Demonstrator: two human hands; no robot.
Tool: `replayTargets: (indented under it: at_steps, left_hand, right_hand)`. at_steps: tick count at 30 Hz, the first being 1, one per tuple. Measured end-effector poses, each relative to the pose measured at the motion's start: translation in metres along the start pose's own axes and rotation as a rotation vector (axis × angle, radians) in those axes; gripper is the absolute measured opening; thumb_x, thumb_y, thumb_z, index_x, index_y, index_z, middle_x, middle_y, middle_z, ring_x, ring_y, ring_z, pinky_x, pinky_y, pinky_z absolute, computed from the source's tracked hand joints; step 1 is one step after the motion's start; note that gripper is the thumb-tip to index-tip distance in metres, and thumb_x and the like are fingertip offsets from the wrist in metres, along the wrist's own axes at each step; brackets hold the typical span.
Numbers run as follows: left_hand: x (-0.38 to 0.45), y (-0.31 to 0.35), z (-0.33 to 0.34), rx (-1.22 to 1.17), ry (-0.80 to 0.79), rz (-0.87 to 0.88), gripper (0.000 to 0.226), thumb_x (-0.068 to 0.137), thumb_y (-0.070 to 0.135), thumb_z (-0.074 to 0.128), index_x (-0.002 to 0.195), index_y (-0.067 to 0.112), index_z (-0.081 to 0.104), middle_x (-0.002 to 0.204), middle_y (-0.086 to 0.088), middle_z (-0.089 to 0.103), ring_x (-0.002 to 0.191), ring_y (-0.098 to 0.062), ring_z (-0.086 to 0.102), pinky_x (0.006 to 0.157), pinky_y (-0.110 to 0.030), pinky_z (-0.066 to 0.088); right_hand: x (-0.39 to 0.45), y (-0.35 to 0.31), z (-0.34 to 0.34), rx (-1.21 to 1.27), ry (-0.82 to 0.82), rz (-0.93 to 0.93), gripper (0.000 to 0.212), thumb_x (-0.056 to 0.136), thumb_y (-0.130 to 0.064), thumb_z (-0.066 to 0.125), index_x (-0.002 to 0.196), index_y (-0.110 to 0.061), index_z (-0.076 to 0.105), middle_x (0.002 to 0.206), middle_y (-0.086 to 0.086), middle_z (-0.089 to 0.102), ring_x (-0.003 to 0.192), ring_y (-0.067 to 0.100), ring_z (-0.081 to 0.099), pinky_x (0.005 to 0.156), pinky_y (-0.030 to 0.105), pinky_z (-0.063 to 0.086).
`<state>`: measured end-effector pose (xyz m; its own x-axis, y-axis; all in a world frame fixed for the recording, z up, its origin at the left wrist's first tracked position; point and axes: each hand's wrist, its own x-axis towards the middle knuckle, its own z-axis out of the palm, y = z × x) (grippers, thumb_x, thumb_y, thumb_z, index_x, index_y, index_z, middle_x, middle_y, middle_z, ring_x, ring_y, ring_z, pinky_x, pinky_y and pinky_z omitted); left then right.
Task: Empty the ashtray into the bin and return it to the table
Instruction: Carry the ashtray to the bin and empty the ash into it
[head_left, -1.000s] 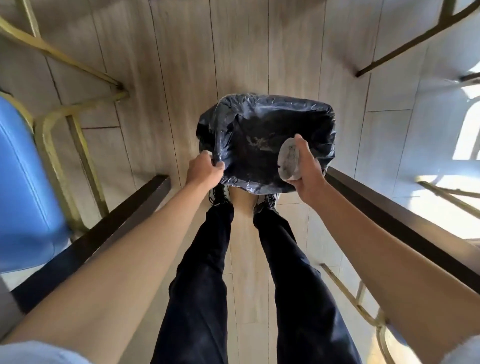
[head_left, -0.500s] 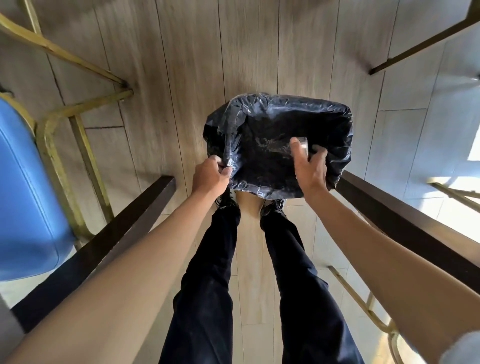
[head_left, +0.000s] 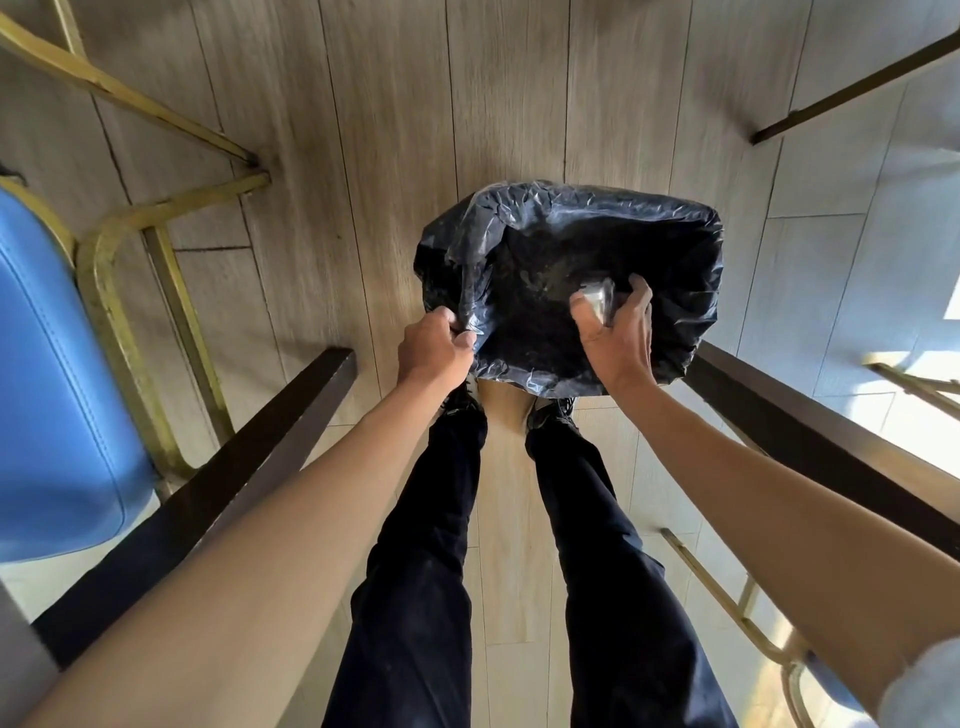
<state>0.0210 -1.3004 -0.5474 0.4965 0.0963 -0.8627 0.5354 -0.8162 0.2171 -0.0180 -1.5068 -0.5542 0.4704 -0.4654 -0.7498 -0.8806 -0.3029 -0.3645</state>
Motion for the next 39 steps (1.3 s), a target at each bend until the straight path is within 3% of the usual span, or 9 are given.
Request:
replayTargets:
  at_steps: [6, 12, 16, 22, 26, 32, 39]
  left_hand:
    - [-0.002, 0.003, 0.002, 0.036, 0.013, 0.008, 0.022, 0.098, 0.027, 0.06, 0.111, 0.009, 0.064, 0.1, -0.011, 0.071, 0.095, -0.032, 0.067, 0.074, -0.033, 0.042]
    - [-0.007, 0.008, 0.002, 0.072, 0.033, 0.018, 0.027, 0.101, 0.025, 0.056, 0.122, 0.006, 0.058, 0.102, -0.009, 0.063, 0.086, -0.024, 0.053, 0.075, -0.033, 0.041]
    - [-0.008, 0.01, 0.001, 0.088, 0.017, 0.028, 0.029, 0.102, 0.025, 0.056, 0.123, 0.006, 0.057, 0.105, -0.011, 0.065, 0.093, -0.03, 0.062, 0.076, -0.034, 0.042]
    - [-0.007, 0.009, -0.001, 0.085, 0.003, 0.018, 0.028, 0.101, 0.026, 0.056, 0.122, 0.007, 0.058, 0.107, -0.012, 0.066, 0.098, -0.033, 0.065, 0.075, -0.034, 0.043]
    - [-0.006, 0.008, 0.0, 0.095, 0.011, 0.02, 0.027, 0.101, 0.026, 0.057, 0.12, 0.007, 0.058, 0.098, -0.008, 0.061, 0.091, -0.03, 0.062, 0.073, -0.034, 0.042]
    - [-0.005, 0.007, 0.001, 0.077, 0.016, 0.027, 0.028, 0.1, 0.027, 0.058, 0.12, 0.008, 0.06, 0.103, -0.012, 0.07, 0.087, -0.027, 0.063, 0.072, -0.033, 0.042]
    - [-0.003, 0.005, 0.002, 0.066, 0.019, 0.03, 0.03, 0.1, 0.027, 0.059, 0.123, 0.008, 0.059, 0.107, -0.012, 0.07, 0.099, -0.03, 0.067, 0.076, -0.032, 0.043]
  right_hand:
    - [0.002, 0.015, 0.0, -0.07, 0.022, -0.031, 0.098, 0.075, -0.044, 0.079, 0.15, -0.002, 0.03, 0.139, 0.014, 0.047, 0.131, 0.029, 0.043, 0.111, 0.04, 0.039]
    - [0.001, 0.016, 0.0, -0.055, 0.074, -0.079, 0.089, 0.07, -0.045, 0.084, 0.138, -0.007, 0.041, 0.132, 0.008, 0.048, 0.124, 0.025, 0.049, 0.105, 0.034, 0.044]
    - [0.0, 0.016, 0.002, -0.091, 0.061, -0.074, 0.085, 0.068, -0.044, 0.085, 0.132, -0.008, 0.043, 0.124, 0.001, 0.044, 0.123, 0.026, 0.049, 0.101, 0.029, 0.041]
    - [-0.001, 0.016, 0.004, -0.162, 0.069, -0.118, 0.086, 0.066, -0.045, 0.086, 0.13, -0.007, 0.043, 0.13, 0.008, 0.048, 0.125, 0.025, 0.047, 0.109, 0.04, 0.045]
    - [0.001, 0.014, 0.003, -0.152, 0.098, -0.132, 0.084, 0.067, -0.045, 0.085, 0.129, -0.007, 0.043, 0.128, 0.008, 0.049, 0.124, 0.025, 0.046, 0.108, 0.036, 0.044]
    - [0.0, 0.017, -0.003, -0.189, 0.079, -0.14, 0.084, 0.069, -0.043, 0.086, 0.13, -0.005, 0.043, 0.129, 0.009, 0.049, 0.125, 0.025, 0.045, 0.102, 0.027, 0.038]
    - [0.0, 0.021, -0.008, -0.24, 0.021, -0.163, 0.087, 0.068, -0.041, 0.086, 0.133, -0.003, 0.042, 0.13, 0.012, 0.049, 0.126, 0.027, 0.045, 0.108, 0.031, 0.039]
